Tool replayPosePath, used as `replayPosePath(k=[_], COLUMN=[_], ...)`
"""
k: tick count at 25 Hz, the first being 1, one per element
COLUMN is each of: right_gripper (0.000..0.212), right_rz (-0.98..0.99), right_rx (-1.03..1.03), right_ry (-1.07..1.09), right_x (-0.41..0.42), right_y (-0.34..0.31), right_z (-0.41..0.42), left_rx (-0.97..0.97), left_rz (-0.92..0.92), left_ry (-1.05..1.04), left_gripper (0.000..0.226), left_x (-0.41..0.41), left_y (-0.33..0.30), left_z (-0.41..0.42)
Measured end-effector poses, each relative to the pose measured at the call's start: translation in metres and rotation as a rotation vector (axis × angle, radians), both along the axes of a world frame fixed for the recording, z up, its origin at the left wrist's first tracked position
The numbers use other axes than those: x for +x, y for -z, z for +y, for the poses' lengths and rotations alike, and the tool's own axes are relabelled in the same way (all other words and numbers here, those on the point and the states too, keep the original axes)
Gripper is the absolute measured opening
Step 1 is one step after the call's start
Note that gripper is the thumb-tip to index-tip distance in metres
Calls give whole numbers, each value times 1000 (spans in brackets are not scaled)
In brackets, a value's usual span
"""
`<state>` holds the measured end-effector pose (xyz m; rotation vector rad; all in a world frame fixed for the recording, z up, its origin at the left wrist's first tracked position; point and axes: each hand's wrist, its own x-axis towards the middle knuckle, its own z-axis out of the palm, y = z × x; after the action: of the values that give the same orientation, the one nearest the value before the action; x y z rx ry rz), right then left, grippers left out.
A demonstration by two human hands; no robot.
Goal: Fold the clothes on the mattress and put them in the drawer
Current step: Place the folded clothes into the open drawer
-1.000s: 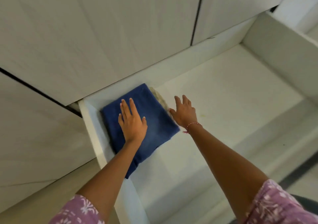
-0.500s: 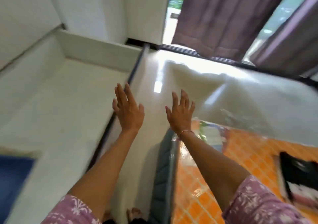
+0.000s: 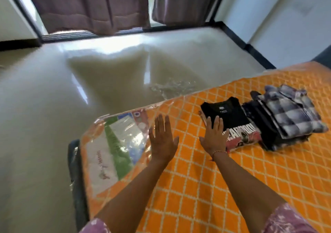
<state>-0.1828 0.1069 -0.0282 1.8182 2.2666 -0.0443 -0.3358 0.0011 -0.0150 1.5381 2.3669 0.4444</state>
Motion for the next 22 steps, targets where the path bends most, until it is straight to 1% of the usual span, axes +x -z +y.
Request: replayPosePath(k=[3,5,6,7,8,9,11,12,14,16,17,19,20,21,22], right_gripper=[91,94,91,82,70,61,53,51,51,55,58,57,53,49,46], right_rz=[-72,-108,-127,-139,-152,-164,-175,-174,-161,-97,-34,156,273,408,516], right_rx=[-52,-83,-95,-87,-67,-50,-66,-80,-94,-122,-141,-178,-215,-229,-182], right_ry=[34,46,37,21,-1,-20,-51,-59,-65,-84,-113,-217,-248,-230,-162], right_x=[38,54,57,58,55,51,43,38,21,-6,-22,-46,-49,-44,-31], right_y=[38,63,73,84,93,100,104,102,89,77,74,69,66,63,63], right_z=[41,60,66,71,76,81,87,89,83,61,45,16,10,11,17], left_rx=[-54,-80,-83,-89,-113,-156,-244,-257,-239,-236,-233,-170,-145,-155,-181], left_rz=[-11,-95,-161,-258,-400,-583,-966,-1114,-1383,-1613,-1689,-1766,-1766,-1744,-1723], left_ry=[152,236,267,287,291,273,140,26,-246,-425,-465,-537,-583,-615,-621], left_gripper=[79,77,76,74,74,74,73,69,53,36,35,39,40,40,39], left_x=[30,40,42,44,46,48,54,58,64,61,56,38,29,22,18], left_y=[35,55,64,74,84,93,105,107,109,102,99,100,101,102,102], left_z=[43,68,77,85,92,98,109,114,128,136,137,132,126,120,114])
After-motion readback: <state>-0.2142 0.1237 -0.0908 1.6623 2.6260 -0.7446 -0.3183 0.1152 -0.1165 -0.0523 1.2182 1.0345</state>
